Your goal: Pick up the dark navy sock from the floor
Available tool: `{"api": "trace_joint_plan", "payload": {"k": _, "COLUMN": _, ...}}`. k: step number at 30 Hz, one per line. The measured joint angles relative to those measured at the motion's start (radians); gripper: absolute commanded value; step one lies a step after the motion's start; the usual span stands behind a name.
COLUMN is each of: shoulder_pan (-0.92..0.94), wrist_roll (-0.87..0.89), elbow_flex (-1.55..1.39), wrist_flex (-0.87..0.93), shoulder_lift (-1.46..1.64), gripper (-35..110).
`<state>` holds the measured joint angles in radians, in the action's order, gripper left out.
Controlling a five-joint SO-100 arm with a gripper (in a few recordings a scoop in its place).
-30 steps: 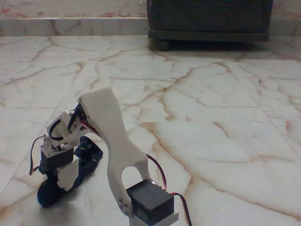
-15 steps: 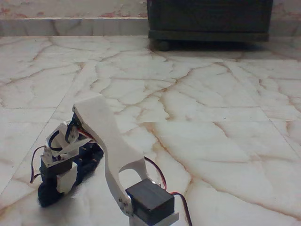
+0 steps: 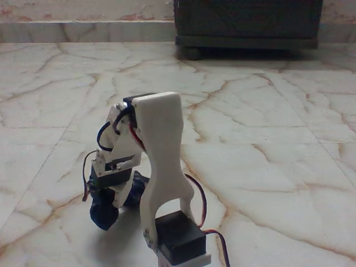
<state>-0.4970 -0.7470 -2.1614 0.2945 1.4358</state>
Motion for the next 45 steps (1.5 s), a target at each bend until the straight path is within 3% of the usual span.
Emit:
{"api": "trace_joint_plan", "payload": {"k": 5, "shoulder_pan": 0.083, "wrist_roll": -0.147, "elbow_flex": -0.084, "wrist_flex": -0.044, "shoulder_lift": 0.13, "gripper": 0}}
{"api": "trace_joint_plan", "payload": {"k": 7, "shoulder_pan": 0.181, "wrist_roll": -0.31, "elbow_flex": -0.244, "wrist_flex": -0.186, "shoulder_lift": 0.278, "gripper": 0}}
{"api": "trace_joint_plan", "payload": {"k": 11, "shoulder_pan": 0.247, "wrist_roll": -0.453, "elbow_flex": -0.463, "wrist_flex": -0.39, "shoulder_lift": 0.453, "gripper": 0}}
{"api": "trace_joint_plan", "payload": {"k": 19, "shoulder_pan": 0.382, "wrist_roll": -0.638, "elbow_flex": -0.667, "wrist_flex": -0.483, "shoulder_lift": 0.752, "gripper": 0}}
{"api": "trace_joint_plan", "payload": {"k": 24, "shoulder_pan": 0.417, "wrist_roll": -0.704, "elbow_flex": -0.839, "wrist_flex": -0.715, "shoulder_lift": 0.841, "gripper": 0}}
{"api": "trace_joint_plan", "payload": {"k": 27, "shoulder_pan": 0.417, "wrist_roll": -0.706, "elbow_flex": -0.839, "wrist_flex": -0.726, "shoulder_lift": 0.841, "gripper": 0}}
{"api": "trace_joint_plan", "payload": {"k": 31, "shoulder_pan": 0.488, "wrist_roll": -0.836, "elbow_flex": -0.922, "wrist_flex": -0.963, "shoulder_lift": 0.884, "gripper": 0}}
{"api": "trace_joint_plan", "payload": {"k": 35, "shoulder_pan": 0.497, "wrist_roll": -0.913, "elbow_flex": -0.922, "wrist_flex": -0.989, "shoulder_lift": 0.916, "gripper": 0}}
{"api": "trace_joint_plan", "payload": {"k": 45, "shoulder_pan": 0.515, "wrist_roll": -0.893, "elbow_flex": -0.922, "wrist_flex": -0.989, "shoulder_lift": 0.931, "gripper": 0}}
